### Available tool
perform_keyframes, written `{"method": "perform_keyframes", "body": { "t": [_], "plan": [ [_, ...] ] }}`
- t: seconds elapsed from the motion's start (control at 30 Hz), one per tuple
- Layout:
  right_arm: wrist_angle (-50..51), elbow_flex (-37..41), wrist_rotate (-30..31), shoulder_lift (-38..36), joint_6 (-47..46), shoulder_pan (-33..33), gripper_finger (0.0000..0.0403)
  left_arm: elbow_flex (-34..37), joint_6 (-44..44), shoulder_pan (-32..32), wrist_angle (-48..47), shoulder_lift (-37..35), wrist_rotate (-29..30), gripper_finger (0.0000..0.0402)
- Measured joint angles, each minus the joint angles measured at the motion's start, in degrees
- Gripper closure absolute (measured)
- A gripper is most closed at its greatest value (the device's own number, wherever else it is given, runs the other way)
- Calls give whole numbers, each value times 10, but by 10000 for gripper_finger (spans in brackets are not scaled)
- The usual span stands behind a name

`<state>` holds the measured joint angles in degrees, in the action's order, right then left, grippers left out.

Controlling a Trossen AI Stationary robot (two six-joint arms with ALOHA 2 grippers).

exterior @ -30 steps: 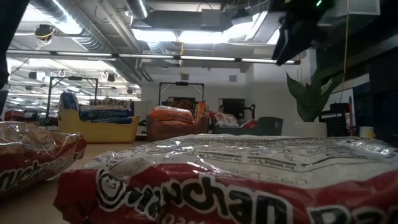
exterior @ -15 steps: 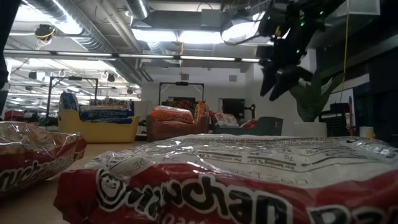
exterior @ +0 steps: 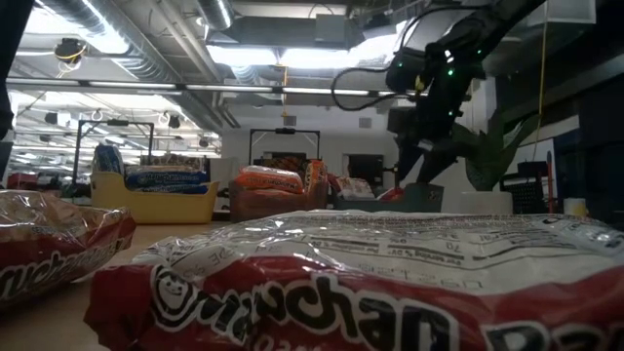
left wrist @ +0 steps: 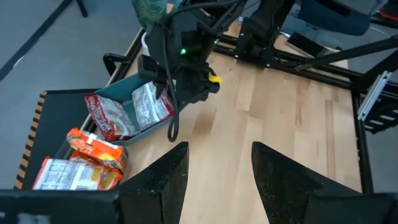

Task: Sort Maruchan noodles
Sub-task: Put the red noodle pack into the blue bin

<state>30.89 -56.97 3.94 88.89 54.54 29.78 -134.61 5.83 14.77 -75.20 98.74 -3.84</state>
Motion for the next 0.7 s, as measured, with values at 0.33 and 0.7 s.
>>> {"method": "perform_keyframes", "body": {
  "t": [0.33, 0.7],
  "plan": [
    [-78, -6, 70, 20, 32, -1, 171, 0, -3, 15, -4, 0, 0, 233],
    [-156, -24, 39, 22, 45, 43, 171, 0, -3, 15, -9, 0, 0, 233]
  ]
}}
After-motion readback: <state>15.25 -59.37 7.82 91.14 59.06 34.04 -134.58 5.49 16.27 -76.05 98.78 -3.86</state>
